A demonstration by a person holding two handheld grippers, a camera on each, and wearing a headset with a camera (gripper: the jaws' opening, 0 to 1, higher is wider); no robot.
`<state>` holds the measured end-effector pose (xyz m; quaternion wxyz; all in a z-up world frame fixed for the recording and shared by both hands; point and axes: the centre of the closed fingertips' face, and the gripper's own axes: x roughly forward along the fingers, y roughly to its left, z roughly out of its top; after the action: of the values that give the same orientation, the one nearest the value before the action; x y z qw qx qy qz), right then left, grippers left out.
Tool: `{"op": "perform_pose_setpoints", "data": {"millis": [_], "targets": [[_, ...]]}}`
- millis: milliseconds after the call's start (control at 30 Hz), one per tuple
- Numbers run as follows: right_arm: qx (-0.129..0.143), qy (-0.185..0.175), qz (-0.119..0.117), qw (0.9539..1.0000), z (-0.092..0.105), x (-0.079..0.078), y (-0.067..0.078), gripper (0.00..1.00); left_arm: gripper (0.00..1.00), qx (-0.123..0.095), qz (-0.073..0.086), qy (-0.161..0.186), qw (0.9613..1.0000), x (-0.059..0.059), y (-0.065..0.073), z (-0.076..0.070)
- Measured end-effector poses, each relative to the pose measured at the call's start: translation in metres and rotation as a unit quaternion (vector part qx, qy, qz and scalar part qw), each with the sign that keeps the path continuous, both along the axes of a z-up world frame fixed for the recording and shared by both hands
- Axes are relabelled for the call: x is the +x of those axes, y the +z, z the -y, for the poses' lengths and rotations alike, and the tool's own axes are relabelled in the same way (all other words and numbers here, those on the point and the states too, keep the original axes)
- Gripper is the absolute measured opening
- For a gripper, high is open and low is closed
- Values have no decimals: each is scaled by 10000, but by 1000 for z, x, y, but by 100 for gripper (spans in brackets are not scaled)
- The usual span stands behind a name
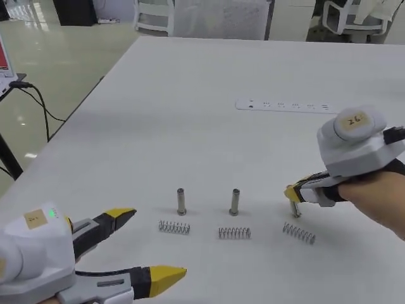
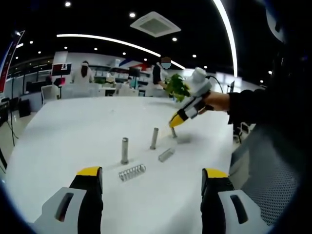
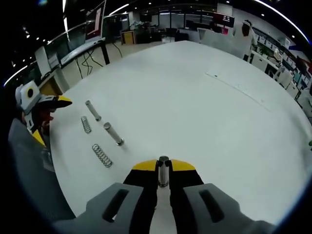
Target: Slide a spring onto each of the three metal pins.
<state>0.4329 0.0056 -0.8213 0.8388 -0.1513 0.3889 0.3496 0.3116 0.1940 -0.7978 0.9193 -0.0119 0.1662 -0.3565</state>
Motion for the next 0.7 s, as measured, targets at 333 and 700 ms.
{"op": "perform_pose_setpoints", "data": {"millis": [333, 700], "targets": [[13, 18, 22, 10000, -1, -6, 2, 5, 80, 8, -1, -4, 10000, 0, -1, -1], [49, 51, 19, 10000, 0, -12, 3, 5, 80, 29, -15, 4, 10000, 0, -2, -2]]}}
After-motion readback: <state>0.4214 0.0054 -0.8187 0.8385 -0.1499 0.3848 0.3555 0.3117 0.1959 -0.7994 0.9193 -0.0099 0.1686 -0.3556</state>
